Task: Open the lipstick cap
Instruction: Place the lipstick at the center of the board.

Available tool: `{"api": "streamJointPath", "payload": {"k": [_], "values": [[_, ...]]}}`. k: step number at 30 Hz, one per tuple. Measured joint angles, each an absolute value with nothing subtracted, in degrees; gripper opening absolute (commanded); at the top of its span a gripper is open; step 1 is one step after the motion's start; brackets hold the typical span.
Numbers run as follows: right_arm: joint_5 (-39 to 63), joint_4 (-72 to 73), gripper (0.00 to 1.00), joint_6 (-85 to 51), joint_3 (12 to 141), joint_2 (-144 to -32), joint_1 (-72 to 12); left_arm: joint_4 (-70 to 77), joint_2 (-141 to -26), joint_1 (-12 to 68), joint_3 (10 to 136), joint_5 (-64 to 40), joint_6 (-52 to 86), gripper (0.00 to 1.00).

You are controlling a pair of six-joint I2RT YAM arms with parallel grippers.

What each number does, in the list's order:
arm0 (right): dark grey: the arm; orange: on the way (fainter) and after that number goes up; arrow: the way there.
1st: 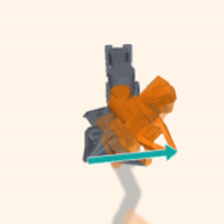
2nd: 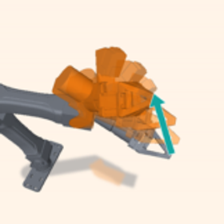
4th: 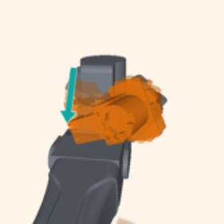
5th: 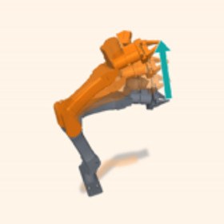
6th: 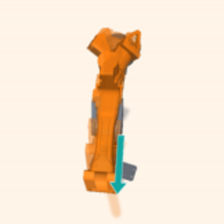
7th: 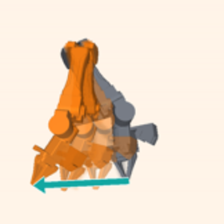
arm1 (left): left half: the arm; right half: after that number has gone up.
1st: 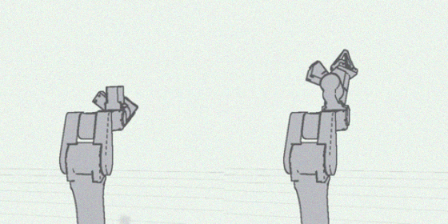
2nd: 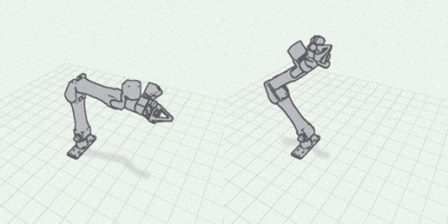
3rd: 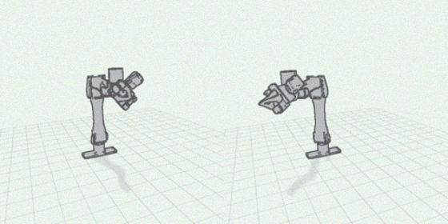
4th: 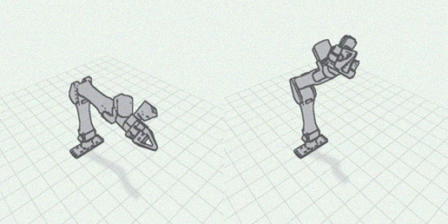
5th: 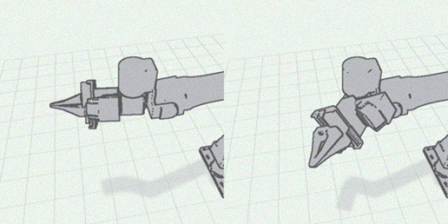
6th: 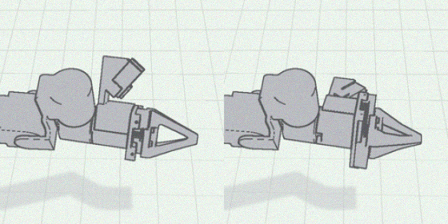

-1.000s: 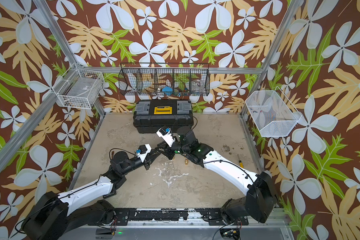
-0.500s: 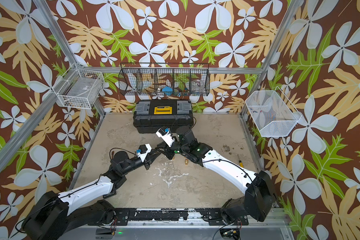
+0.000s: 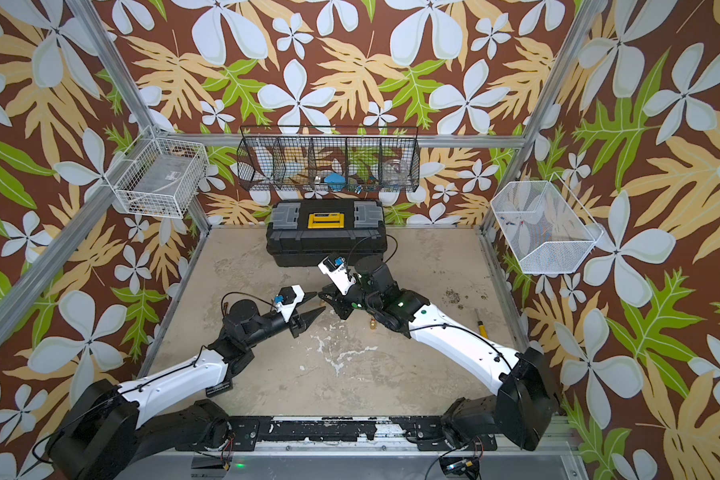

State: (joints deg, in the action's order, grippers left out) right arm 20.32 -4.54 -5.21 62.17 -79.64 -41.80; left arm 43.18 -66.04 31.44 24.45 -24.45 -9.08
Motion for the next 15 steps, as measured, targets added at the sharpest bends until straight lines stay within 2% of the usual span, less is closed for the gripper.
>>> {"api": "streamJointPath", "payload": {"k": [7,15], "values": [[10.81,-1.89,0.19,-7.51,55.07,-78.19,-41.19,43.2,-64.79,31.44,23.4,-23.4,-9.02,0.54],[4.71,4.01,0.2,-10.55,46.46,-81.62,-41.23,43.57,-61.56,31.44,21.74,-16.23,-7.79,0.54]]}}
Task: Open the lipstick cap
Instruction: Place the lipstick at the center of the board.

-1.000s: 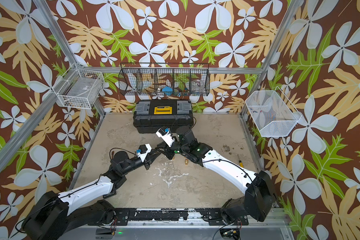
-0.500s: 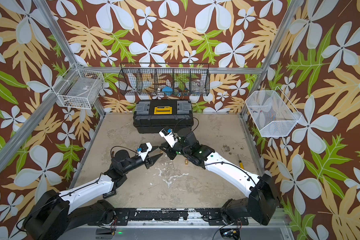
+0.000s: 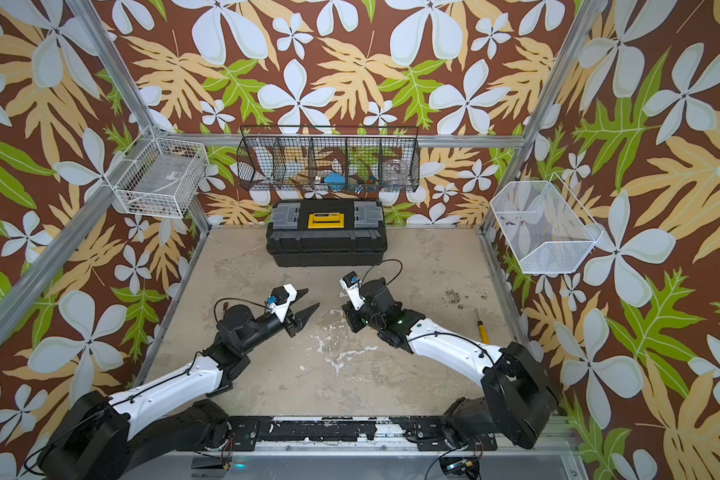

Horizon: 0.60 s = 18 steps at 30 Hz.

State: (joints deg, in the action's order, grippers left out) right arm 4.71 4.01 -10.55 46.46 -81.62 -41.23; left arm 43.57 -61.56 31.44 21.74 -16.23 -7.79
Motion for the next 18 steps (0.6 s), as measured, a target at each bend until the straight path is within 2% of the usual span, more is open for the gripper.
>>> {"api": "streamJointPath", "payload": {"k": [10,18], "values": [[0.75,9.85,0.2,-12.86,43.16,-89.62,-44.01,43.53,-60.36,31.4,21.26,-10.5,-7.62,0.53],[-3.05,14.24,0.21,-13.04,39.86,-89.97,-45.71,43.53,-60.16,31.4,20.71,-8.4,-7.62,0.53]]}}
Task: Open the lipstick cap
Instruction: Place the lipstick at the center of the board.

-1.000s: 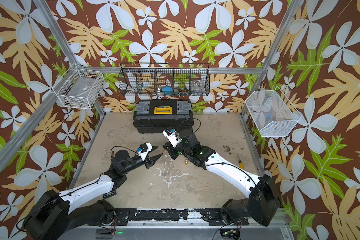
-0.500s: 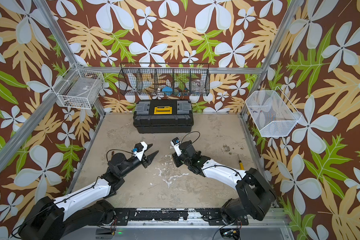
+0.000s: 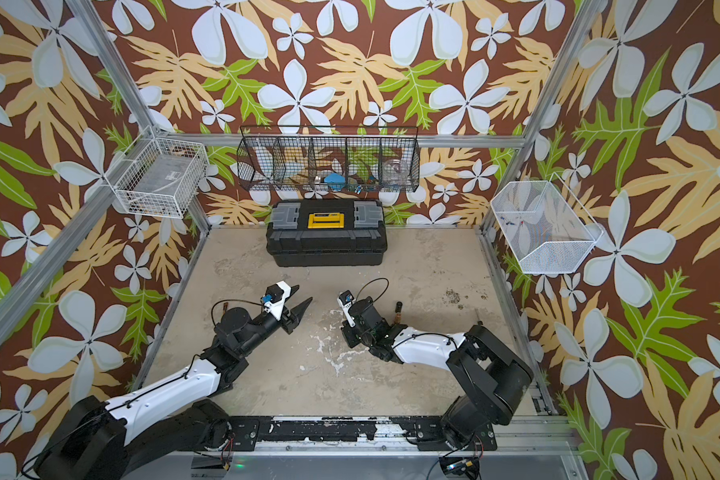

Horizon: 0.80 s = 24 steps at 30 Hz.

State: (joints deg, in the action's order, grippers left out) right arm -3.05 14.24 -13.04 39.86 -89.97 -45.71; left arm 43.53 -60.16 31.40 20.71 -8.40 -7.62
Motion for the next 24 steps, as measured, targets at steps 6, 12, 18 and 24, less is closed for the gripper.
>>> {"api": "streamJointPath", "payload": {"k": [6,12,18,24], "values": [[-3.4,17.19,0.22,-12.99,38.22,-90.54,-45.74,43.53,-60.18,31.4,20.71,-7.97,-7.62,0.53],[-3.36,19.22,0.23,-12.53,37.15,-90.76,-45.76,43.53,-60.42,31.4,20.75,-8.01,-7.62,0.54],[-3.2,19.46,0.28,-11.7,36.97,-90.89,-45.78,43.53,-60.77,31.4,20.75,-9.04,-7.62,0.54],[-3.03,18.74,0.41,-11.55,37.39,-89.54,-45.78,43.53,-61.52,31.4,20.97,-9.76,-7.62,0.54]]}}
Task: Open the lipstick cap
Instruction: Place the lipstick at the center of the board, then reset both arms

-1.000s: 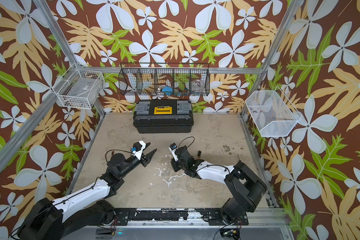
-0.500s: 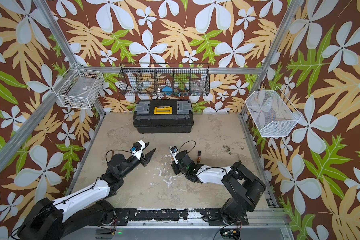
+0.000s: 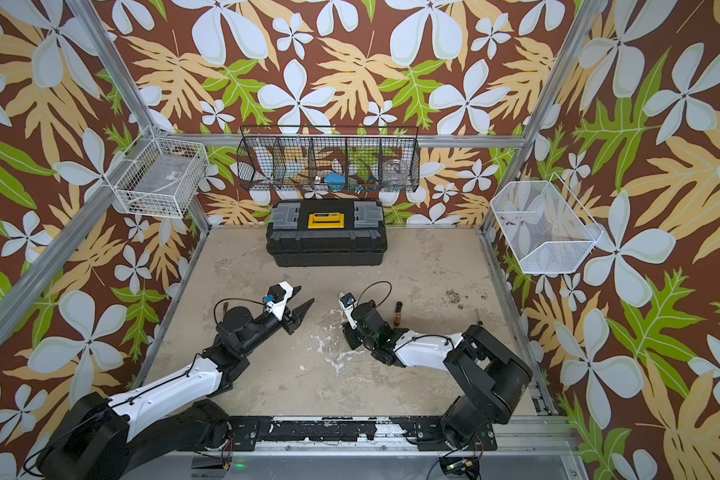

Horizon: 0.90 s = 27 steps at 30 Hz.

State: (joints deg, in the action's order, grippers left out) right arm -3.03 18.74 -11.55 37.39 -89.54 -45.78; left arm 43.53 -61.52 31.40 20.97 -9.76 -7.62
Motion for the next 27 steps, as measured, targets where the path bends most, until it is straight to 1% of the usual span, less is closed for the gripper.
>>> {"api": "streamJointPath", "payload": {"k": [6,8,9,11,13,14,16,19,22,24,26,27], "values": [[-4.69,16.01,0.51,-11.51,37.85,-83.48,-45.78,43.53,-61.8,31.4,21.04,-9.98,-7.62,0.54],[-6.76,13.82,0.58,-11.27,38.52,-79.07,-45.78,43.48,-61.91,31.4,21.26,-9.93,-7.62,0.55],[-8.05,13.34,0.62,-10.9,38.83,-76.86,-45.78,43.44,-62.06,31.4,21.5,-9.69,-7.6,0.6],[-12.21,13.26,0.75,-9.52,39.72,-71.5,-45.52,43.07,-62.83,31.4,22.26,-7.35,-7.27,0.67],[-16.58,13.5,0.82,-7.16,40.36,-67.57,-43.42,42.41,-64.01,31.4,22.83,-3.25,-6.57,0.78],[-18.92,14.2,0.83,-6.55,40.47,-66.04,-41.23,42.13,-64.75,31.31,22.96,-0.69,-6.33,0.83],[-22.17,15.84,0.84,-4.89,39.86,-64.55,-35.18,41.67,-66.48,30.13,23.16,3.99,-5.52,0.87],[-25.93,19.81,0.85,-3.64,36.73,-65.28,-22.87,41.21,-68.55,25.3,23.18,9.39,-3.03,0.9],[-25.87,24.56,0.85,-2.87,31.29,-69.14,-12.88,43.03,-70.24,20.25,21.67,14.79,-1.78,0.93],[-24.47,27.51,0.84,-2.7,27.46,-72.47,-9.52,44.91,-71.7,16.75,20.23,17.96,-1.06,0.96],[-22.22,31.62,0.84,-1.96,23.62,-75.33,-8.36,45.3,-72.79,13.28,20.01,21.12,0.86,0.99],[-21.23,34.3,0.84,-1.23,21.98,-76.53,-8.25,45.98,-73.21,12.21,20.14,22.46,1.32,1.0]]}}
